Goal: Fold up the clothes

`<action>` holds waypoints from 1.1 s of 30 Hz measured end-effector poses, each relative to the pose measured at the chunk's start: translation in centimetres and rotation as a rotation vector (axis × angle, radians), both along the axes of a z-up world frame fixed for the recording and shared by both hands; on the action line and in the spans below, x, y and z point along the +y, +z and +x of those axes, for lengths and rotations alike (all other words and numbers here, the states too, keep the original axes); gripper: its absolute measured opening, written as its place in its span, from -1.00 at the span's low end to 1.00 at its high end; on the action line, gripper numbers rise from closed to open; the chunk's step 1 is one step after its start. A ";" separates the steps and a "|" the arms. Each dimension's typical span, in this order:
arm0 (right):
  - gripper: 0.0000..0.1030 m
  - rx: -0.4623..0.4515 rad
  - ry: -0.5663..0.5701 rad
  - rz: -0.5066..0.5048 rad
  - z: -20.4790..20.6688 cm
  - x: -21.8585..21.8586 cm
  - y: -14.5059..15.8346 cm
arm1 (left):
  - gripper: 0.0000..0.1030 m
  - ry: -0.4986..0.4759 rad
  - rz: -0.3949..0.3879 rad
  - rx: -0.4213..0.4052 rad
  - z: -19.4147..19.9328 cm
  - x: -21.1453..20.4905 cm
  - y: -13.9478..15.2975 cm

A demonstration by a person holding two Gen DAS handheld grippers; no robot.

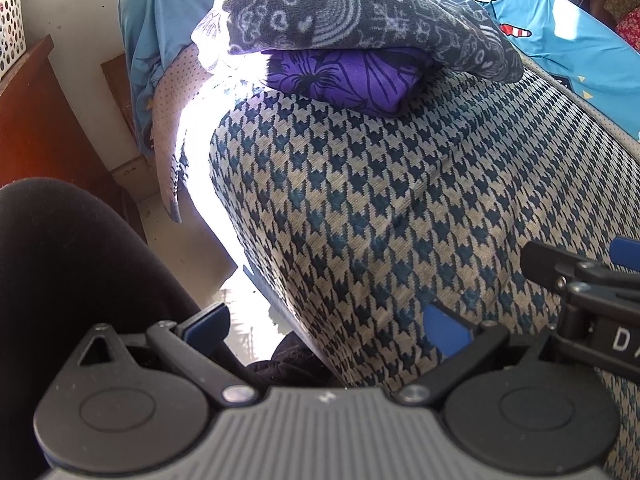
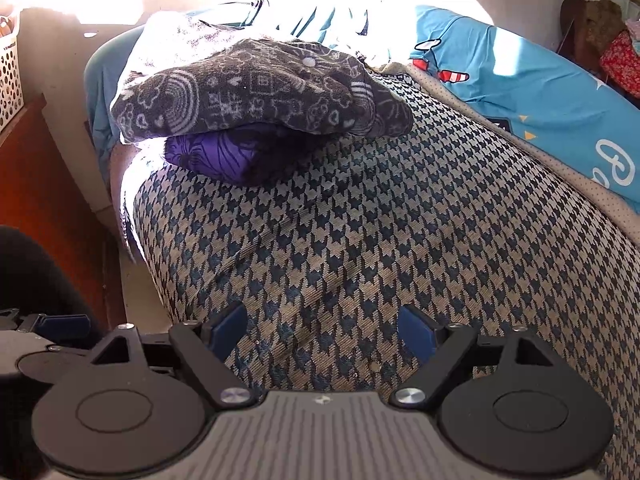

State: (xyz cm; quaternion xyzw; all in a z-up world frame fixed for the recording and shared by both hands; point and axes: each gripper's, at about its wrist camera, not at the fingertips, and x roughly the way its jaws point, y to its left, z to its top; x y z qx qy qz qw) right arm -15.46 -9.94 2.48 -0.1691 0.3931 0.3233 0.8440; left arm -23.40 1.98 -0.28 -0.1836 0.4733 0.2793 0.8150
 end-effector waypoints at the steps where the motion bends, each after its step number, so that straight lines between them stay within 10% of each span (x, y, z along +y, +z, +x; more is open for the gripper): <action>1: 0.60 -0.001 -0.004 0.000 0.0 0.0 0.0 | 1.00 -0.001 0.001 -0.002 0.0 0.0 0.0; 33: 0.60 0.006 -0.088 0.019 0.3 -0.2 -0.5 | 1.00 -0.014 0.022 -0.012 0.0 0.0 0.1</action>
